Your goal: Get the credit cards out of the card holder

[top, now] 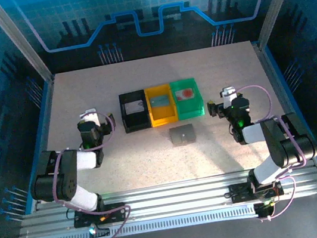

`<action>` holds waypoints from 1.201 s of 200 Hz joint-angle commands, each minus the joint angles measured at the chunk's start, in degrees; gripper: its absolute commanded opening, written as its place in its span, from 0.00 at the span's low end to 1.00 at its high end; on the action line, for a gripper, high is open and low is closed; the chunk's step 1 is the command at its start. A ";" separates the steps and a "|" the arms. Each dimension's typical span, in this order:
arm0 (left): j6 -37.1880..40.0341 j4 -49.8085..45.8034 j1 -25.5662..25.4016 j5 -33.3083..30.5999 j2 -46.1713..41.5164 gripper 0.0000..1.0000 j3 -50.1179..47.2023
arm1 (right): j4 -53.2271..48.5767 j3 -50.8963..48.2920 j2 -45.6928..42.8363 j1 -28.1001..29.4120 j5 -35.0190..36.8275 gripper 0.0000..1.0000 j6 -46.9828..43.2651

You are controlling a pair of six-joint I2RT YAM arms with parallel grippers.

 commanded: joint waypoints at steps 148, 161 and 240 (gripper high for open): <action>0.55 1.86 -0.13 -0.46 0.22 0.99 -0.35 | -0.14 1.42 0.45 -1.15 -2.59 1.00 -0.63; 0.55 1.89 -0.13 -0.44 0.22 0.99 -0.36 | -0.14 1.42 0.45 -1.15 -2.66 1.00 -0.59; 0.38 1.73 0.04 -0.18 0.14 0.99 -0.27 | -0.14 1.46 0.45 -1.16 -2.62 1.00 -0.63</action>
